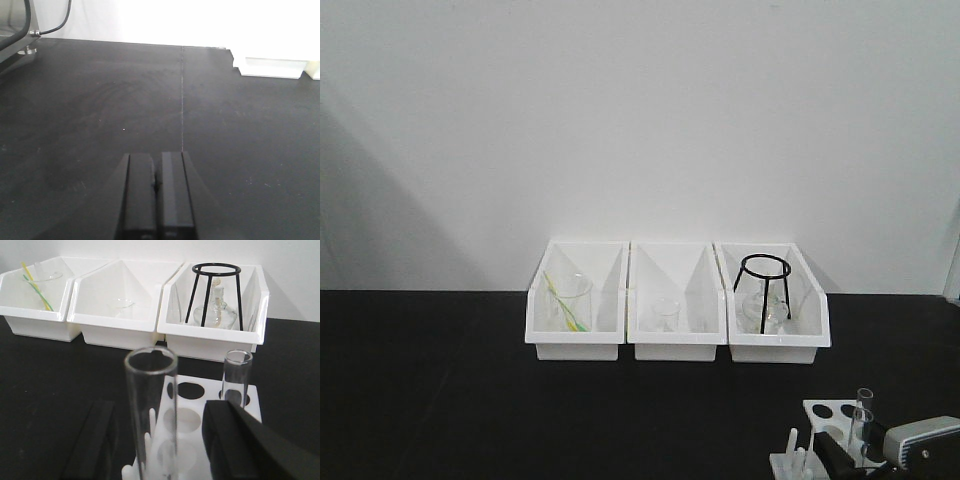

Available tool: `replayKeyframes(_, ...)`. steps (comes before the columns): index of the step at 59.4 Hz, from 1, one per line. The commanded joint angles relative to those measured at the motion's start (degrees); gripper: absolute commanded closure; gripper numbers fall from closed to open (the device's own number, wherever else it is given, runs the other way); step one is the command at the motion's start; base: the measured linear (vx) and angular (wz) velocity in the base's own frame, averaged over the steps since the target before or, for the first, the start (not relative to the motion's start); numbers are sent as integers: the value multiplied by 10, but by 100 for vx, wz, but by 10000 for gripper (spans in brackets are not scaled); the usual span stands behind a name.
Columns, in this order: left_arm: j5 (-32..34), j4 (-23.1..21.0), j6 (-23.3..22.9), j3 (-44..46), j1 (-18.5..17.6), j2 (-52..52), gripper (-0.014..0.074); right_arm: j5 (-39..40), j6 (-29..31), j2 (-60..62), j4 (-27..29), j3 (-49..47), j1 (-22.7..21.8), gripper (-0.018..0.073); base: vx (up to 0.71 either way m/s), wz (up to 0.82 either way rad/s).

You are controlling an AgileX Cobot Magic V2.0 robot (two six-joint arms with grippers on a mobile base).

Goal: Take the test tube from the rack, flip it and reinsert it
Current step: 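Lift the glass tube out of the rack with the right gripper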

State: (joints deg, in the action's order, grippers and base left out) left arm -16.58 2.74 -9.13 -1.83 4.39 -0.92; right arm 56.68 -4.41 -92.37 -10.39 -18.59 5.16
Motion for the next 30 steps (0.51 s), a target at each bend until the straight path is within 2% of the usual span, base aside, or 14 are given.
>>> replayKeyframes(1,50,-3,0,0,-4,-6,603,75,5,2,1,-13,0,151,0,0)
replayKeyframes(20,50,-3,0,0,-4,-6,603,98,4,-15,-10,-14,0,195,0,0)
replayKeyframes(30,50,-3,0,0,-4,-6,603,89,4,-15,-9,-21,0,268,0,0)
